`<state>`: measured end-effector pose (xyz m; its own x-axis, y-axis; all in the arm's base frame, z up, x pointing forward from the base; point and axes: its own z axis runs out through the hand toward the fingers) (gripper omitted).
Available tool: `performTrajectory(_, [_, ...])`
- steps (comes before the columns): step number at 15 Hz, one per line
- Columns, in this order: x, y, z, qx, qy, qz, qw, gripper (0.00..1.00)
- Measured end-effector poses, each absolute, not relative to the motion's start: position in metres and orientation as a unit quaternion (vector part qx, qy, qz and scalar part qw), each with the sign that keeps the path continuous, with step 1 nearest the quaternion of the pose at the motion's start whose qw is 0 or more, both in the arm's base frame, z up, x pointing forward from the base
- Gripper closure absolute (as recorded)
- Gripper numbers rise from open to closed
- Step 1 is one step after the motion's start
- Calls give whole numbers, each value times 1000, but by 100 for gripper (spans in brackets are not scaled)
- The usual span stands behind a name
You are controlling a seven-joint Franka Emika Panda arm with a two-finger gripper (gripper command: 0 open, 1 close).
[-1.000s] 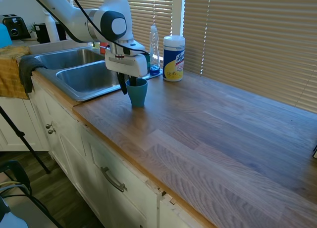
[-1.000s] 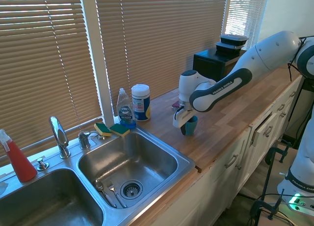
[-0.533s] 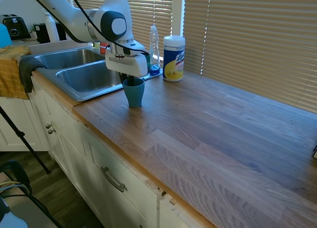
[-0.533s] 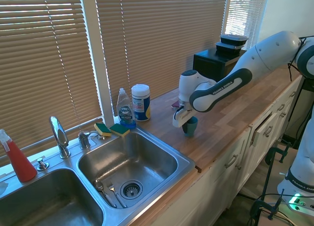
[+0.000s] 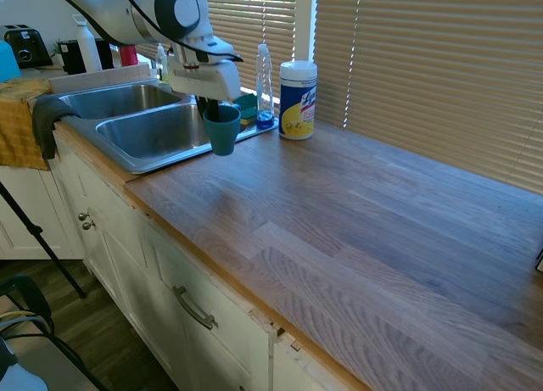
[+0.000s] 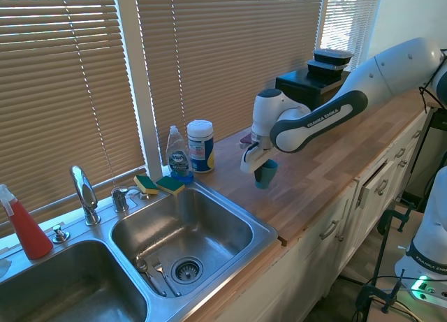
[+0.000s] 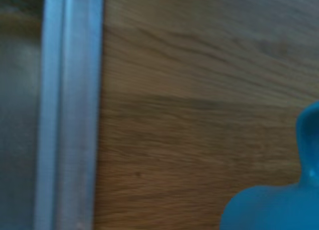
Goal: Put the mug in the sink
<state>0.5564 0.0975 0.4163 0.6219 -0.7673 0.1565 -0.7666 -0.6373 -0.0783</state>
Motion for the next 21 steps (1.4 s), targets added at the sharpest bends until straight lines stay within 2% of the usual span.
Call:
performTrajectory(3, [572,160,453,-910,400,-108,4,100])
performTrajectory(6, [600,218,447,-919,377,-111,-8,100])
performTrajectory(14, [683,285,337,-932,357,-60,-18,100])
performTrajectory(21, [722,288,239,-932,360,-21,-21,100])
